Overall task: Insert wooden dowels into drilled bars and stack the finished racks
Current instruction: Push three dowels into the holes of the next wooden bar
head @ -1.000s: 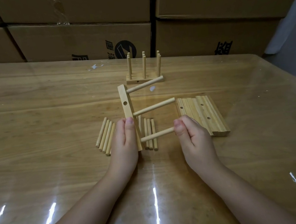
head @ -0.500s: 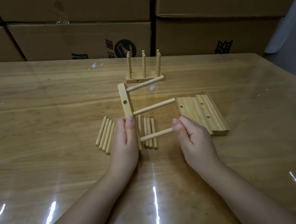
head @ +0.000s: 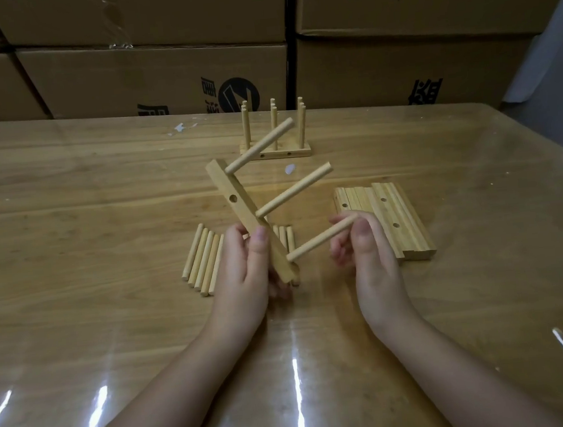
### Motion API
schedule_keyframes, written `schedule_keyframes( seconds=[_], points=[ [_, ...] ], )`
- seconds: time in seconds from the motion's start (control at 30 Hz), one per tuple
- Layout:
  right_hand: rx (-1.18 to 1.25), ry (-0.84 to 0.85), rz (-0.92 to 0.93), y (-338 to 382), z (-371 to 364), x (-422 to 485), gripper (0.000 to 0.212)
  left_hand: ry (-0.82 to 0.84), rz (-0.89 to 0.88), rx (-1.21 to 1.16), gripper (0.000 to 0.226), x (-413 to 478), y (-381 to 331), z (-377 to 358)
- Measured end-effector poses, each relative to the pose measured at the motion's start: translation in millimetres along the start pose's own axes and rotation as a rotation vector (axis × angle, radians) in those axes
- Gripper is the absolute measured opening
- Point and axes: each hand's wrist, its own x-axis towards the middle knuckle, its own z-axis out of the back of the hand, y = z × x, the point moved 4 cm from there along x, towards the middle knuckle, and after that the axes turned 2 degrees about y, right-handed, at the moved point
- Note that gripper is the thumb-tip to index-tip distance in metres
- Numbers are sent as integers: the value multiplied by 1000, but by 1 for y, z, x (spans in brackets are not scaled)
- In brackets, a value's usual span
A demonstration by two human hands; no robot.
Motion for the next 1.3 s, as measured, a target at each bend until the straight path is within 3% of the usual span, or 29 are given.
schedule_keyframes(
  seconds=[0.07, 0.3, 0.4, 0.73, 0.9, 1.1, 1.3],
  points=[
    [10, 65, -17, -1, -5, -1, 61, 47, 17, -89, 24, 1, -1, -3],
    [-78, 154, -99, -5, -11, 0, 17, 102, 128, -330, 34, 3, 3, -4],
    [-36, 97, -107, -8, -8, 3, 20, 122, 113, -399, 28, 5, 6, -5],
    [136, -127, -188, -13, 14, 14, 17, -141, 93, -553, 29, 19, 17, 17],
    [135, -135, -206, -12, 23, 17, 17, -205, 115, -565, 11, 20, 18, 22],
    [-120, -94, -215, -7, 34, 20, 27, -190, 150, -563, 14, 18, 17, 21],
    [-327, 84, -304, 3, 40, 29, 23, -234, 180, -516, 16, 17, 18, 22]
  ],
)
